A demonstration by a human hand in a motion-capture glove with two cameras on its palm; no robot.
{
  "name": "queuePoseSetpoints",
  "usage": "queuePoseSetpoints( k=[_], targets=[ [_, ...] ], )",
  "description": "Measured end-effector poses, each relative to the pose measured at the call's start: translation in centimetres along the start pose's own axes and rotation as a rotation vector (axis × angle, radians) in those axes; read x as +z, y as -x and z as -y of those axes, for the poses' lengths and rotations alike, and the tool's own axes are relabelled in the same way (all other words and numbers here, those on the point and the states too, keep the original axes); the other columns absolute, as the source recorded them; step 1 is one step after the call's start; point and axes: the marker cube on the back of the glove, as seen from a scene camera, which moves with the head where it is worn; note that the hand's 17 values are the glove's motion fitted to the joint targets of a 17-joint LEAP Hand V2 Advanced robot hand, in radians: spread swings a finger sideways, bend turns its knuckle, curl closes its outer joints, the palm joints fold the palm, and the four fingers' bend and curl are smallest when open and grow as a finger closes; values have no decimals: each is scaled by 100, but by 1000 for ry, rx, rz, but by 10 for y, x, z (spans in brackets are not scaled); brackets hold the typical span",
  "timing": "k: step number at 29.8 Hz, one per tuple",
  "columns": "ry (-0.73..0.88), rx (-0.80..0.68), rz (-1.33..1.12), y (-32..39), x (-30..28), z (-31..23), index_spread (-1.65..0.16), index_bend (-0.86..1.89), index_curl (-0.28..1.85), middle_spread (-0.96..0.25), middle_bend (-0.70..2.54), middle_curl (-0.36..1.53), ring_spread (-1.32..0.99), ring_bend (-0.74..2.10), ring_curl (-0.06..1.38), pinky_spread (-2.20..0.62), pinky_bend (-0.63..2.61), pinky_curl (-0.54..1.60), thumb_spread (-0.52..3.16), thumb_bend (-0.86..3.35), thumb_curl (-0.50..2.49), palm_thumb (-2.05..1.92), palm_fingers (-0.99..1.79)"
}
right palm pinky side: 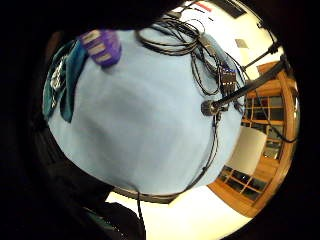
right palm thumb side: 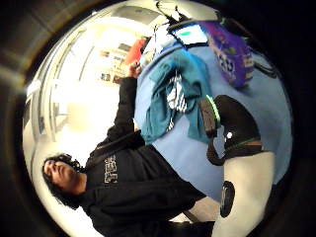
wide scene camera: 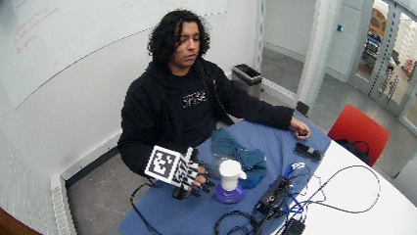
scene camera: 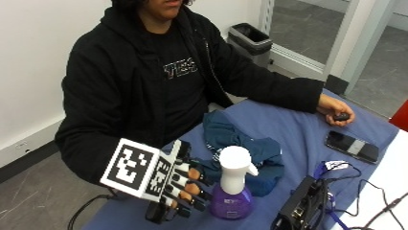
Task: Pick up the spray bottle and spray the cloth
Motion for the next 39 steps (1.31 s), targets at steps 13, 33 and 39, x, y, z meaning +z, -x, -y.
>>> queuePoseSetpoints(
  k=[13,33,39],
  targets=[
    [-266,45,453,3,-1,62,-31,1,18,-1,36,34,-3,45,30,21,35,31,118,24,30,70,54],
    [-760,60,748,32,12,115,-23,11,27,-9,34,40,-14,51,37,-4,35,34,83,17,44,99,107],
    [-841,59,683,29,12,118,-25,12,28,-14,36,43,-18,57,42,-20,44,39,66,11,49,102,120]
  ],
)
